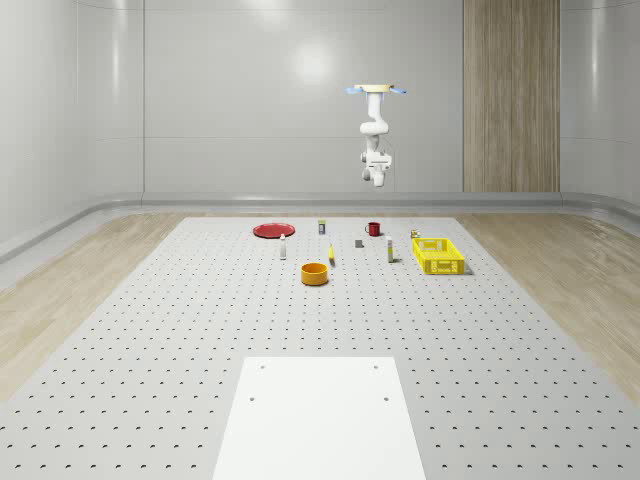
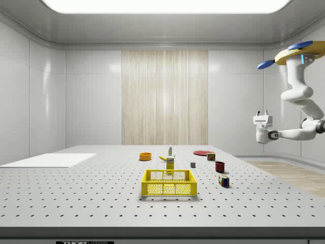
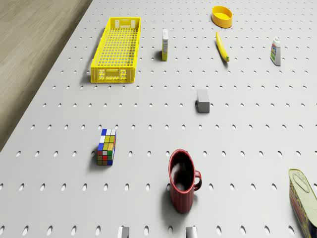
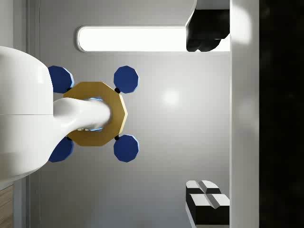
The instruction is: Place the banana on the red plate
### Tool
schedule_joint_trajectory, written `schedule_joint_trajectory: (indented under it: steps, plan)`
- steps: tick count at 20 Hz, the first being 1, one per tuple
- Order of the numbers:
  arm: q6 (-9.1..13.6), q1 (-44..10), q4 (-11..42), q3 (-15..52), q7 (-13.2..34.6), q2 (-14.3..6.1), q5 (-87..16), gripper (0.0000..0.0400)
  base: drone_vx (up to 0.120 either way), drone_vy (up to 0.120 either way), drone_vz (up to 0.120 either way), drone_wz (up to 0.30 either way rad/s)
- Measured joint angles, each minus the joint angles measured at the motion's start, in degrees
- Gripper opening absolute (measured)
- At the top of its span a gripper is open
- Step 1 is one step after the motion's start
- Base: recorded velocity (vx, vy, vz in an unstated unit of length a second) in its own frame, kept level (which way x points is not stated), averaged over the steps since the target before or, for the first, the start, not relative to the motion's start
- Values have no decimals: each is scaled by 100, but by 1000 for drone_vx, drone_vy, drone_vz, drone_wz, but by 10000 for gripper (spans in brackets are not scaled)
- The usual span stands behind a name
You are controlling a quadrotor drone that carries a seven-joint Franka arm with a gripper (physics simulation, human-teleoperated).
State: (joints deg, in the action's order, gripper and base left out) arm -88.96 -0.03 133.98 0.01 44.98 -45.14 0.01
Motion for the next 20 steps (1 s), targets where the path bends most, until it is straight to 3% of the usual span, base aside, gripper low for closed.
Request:
schedule_joint_trajectory:
  steps: [10,20]
  plan:
    - [832,-23,-1183,13,-12,306,9,400,0,-112,0,0]
    - [1085,-34,-1657,20,-16,483,13,400,0,-120,0,0]
